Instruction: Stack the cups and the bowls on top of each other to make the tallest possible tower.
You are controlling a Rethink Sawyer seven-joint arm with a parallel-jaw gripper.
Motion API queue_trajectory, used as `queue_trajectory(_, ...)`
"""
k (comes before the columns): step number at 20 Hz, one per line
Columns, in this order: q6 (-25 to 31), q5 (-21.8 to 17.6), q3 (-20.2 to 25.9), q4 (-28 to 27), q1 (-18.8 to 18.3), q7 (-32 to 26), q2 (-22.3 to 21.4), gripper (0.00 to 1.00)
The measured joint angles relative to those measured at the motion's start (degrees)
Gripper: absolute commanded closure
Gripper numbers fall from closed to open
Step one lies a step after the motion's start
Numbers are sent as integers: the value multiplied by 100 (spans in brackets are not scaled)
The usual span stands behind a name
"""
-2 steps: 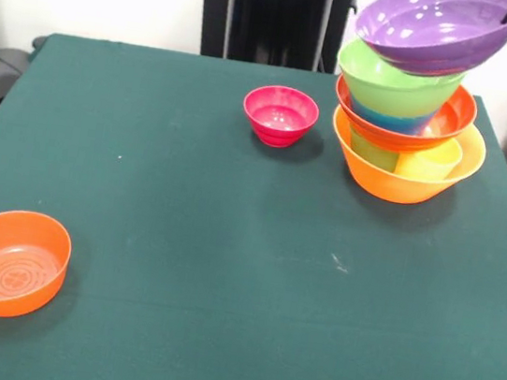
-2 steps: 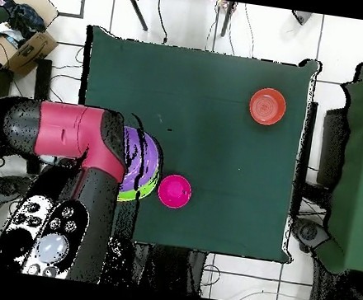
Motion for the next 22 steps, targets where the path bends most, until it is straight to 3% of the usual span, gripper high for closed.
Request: queue_trajectory(22,0,-2,-342,174,76,0,-61,100)
